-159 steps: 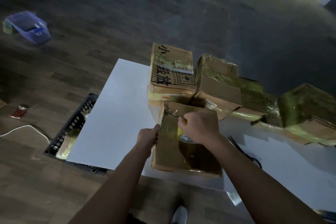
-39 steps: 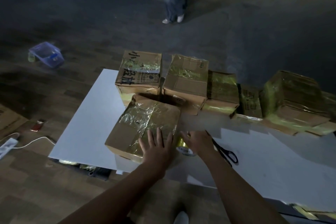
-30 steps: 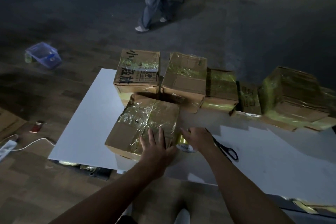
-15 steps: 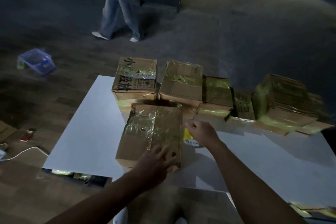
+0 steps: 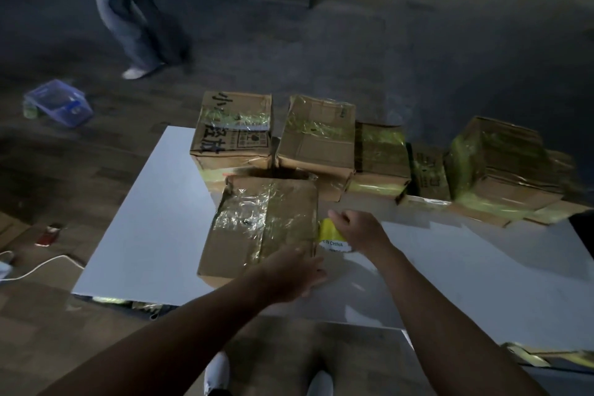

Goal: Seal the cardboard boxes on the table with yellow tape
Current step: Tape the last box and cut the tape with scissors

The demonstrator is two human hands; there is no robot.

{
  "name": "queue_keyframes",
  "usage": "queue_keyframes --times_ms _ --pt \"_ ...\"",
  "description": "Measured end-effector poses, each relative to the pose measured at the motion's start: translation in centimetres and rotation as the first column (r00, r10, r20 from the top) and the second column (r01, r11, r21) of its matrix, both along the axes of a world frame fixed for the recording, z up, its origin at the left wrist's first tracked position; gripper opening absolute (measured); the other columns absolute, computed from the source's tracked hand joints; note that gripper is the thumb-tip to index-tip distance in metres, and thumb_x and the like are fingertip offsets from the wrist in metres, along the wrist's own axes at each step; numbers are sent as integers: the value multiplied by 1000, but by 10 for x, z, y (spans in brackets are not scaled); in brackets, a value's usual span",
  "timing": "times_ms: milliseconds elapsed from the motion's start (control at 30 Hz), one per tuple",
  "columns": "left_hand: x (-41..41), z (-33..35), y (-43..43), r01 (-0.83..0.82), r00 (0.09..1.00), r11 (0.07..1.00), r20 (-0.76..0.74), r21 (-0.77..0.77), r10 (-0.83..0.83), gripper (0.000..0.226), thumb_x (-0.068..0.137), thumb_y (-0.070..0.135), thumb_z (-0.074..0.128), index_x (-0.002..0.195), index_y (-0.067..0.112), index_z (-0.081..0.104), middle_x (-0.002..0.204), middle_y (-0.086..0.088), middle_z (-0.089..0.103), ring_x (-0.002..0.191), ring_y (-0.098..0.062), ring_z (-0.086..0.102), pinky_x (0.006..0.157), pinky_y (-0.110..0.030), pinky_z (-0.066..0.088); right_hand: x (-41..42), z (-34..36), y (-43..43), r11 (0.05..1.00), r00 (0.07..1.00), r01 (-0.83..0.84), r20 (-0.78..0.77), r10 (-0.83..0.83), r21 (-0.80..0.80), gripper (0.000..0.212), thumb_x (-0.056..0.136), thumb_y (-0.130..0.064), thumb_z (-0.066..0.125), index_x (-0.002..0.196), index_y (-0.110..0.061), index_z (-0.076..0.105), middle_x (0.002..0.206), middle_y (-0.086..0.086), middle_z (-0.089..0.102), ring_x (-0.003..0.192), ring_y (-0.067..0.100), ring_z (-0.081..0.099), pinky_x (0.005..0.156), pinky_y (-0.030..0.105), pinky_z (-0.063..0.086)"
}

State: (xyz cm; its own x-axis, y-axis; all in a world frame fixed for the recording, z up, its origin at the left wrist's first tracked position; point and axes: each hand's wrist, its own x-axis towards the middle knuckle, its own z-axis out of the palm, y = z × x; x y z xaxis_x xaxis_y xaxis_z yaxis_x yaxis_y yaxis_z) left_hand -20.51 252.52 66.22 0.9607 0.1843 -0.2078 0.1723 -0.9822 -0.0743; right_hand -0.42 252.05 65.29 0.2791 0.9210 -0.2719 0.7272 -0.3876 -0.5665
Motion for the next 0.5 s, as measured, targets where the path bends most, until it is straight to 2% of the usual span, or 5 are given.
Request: queue_keyframes --times_ms 100,200,300,433,500 --pt "-15 6 9 -52 986 993 155 -103 68 4 80 22 57 83 20 59 86 1 60 61 -21 59 44 -23 33 -3 13 6 997 997 4 -72 1 73 56 96 -47 47 69 1 53 62 15 51 58 21 48 56 31 32" --pt "-34 17 22 -87 947 984 293 -157 130 17 87 27 40 89 18 54 100 -2 61 65 -21 58 41 -25 42 -13 43 19 982 991 12 -131 13 188 54 97 -44 48 71 3 53 60 11 46 56 20 43 56 33 30" --pt "-53 32 29 -90 919 988 372 -129 132 32 89 33 40 102 16 64 117 -3 63 79 -17 63 51 -22 50 -29 75 34 958 988 -53 -127 92 282 46 98 -44 47 83 -4 66 70 11 62 65 22 57 57 34 40" --pt "-79 37 33 -86 842 983 515 -165 160 31 93 34 46 113 14 57 128 -8 60 93 -22 64 61 -25 56 -48 105 46 928 977 -134 -111 182 347 43 98 -40 48 60 -19 43 55 -4 39 51 10 39 49 27 26" --pt "-91 33 33 -105 799 981 574 -161 180 30 95 33 48 114 12 54 131 -10 58 93 -25 63 63 -28 56 -54 110 49 918 969 -157 -125 215 364 43 98 -40 49 61 -19 45 55 -5 39 50 8 39 48 24 25"
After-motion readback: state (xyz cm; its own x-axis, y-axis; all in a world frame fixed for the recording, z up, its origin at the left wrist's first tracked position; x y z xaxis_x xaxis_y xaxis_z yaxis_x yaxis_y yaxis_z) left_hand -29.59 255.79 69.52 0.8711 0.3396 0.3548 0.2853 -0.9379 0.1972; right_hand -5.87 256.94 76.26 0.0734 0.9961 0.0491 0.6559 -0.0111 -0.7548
